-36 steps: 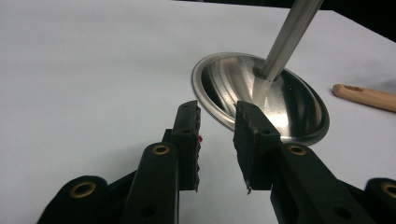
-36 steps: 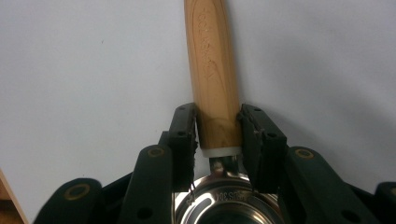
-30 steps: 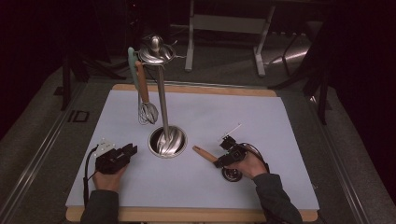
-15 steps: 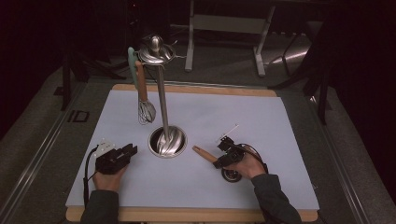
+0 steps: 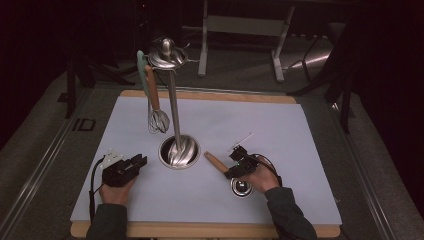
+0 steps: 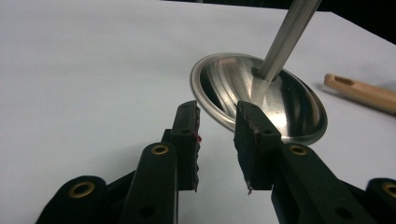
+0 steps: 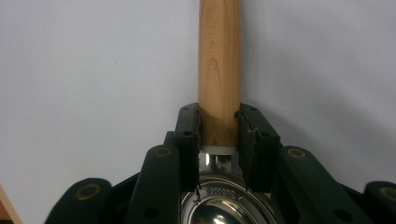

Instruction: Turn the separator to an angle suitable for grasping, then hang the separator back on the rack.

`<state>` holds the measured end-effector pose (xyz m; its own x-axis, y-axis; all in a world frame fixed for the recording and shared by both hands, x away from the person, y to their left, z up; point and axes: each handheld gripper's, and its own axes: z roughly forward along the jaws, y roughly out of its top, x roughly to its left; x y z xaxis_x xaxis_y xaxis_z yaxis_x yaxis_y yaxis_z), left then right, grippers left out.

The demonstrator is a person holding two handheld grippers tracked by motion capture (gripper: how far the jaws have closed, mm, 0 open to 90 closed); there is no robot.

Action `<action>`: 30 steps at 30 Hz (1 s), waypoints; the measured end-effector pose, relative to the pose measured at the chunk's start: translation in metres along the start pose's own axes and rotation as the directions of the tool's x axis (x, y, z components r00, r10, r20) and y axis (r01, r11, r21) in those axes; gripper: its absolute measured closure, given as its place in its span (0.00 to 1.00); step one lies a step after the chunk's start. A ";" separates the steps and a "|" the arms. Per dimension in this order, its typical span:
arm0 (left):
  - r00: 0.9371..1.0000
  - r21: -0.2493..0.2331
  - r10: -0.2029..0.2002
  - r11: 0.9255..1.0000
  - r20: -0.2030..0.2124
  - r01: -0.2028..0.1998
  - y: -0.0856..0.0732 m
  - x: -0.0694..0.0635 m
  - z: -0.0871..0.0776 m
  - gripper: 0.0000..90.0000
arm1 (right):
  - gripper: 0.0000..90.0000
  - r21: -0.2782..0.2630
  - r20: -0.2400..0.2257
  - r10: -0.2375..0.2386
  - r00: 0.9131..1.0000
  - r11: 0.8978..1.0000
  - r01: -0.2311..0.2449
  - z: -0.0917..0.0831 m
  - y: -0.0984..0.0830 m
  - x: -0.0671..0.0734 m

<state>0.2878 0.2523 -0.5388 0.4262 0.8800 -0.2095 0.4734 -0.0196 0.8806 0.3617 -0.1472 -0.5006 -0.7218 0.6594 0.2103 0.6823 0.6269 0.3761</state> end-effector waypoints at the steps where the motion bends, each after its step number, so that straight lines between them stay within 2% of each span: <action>1: 1.000 0.000 -0.001 1.000 0.000 0.001 0.000 0.000 0.000 0.78 | 0.79 -0.010 -0.001 0.003 1.000 1.000 -0.003 -0.001 0.000 0.000; 20: 1.000 0.004 0.003 1.000 0.000 -0.003 0.000 0.000 0.001 0.78 | 0.79 -0.094 0.002 0.006 1.000 0.996 -0.006 -0.012 0.001 0.002; 30: 1.000 0.007 0.005 1.000 -0.001 -0.005 0.000 0.000 0.001 0.78 | 0.79 -0.178 0.012 0.012 1.000 0.984 -0.010 -0.023 0.003 0.003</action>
<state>0.2880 0.2519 -0.5393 0.4281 0.8802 -0.2048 0.4765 -0.0273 0.8787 0.3590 -0.1529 -0.4778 -0.7121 0.6718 0.2038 0.6577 0.5369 0.5284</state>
